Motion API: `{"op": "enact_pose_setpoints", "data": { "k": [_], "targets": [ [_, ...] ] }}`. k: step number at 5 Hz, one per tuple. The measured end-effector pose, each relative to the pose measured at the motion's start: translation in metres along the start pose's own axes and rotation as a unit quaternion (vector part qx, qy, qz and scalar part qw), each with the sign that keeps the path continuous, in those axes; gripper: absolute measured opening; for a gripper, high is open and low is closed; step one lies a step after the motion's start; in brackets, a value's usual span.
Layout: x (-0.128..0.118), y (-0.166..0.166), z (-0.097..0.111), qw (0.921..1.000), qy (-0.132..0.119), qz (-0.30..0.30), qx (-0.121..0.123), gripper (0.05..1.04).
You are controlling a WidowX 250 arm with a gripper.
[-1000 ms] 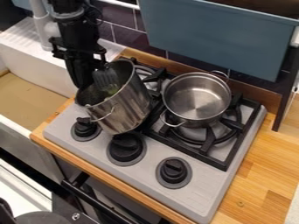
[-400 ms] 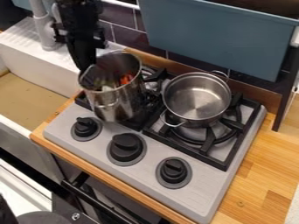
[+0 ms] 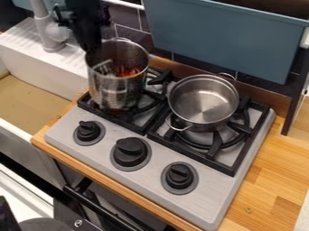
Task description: Put the silver pot on the left burner
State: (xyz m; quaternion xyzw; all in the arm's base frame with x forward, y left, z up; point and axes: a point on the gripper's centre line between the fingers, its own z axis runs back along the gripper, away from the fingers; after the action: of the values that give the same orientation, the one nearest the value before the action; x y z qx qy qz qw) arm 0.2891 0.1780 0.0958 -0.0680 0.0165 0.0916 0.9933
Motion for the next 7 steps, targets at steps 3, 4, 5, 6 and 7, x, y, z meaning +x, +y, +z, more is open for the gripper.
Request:
{"op": "enact_pose_setpoints", "data": {
  "k": [3, 4, 5, 6, 7],
  "targets": [
    [0.026, 0.000, -0.008, 0.9996, -0.018, 0.019, 0.008, 0.052],
    [0.029, 0.001, -0.008, 0.9994, -0.028, 0.015, 0.013, 0.052],
    [0.027, 0.001, -0.011, 0.9996, -0.023, 0.009, 0.013, 0.052],
    [0.020, -0.003, -0.012, 0.9999, -0.013, 0.001, -0.003, 0.052],
    [0.012, -0.004, -0.012, 0.9999, -0.004, -0.010, -0.007, 0.052]
  ]
}}
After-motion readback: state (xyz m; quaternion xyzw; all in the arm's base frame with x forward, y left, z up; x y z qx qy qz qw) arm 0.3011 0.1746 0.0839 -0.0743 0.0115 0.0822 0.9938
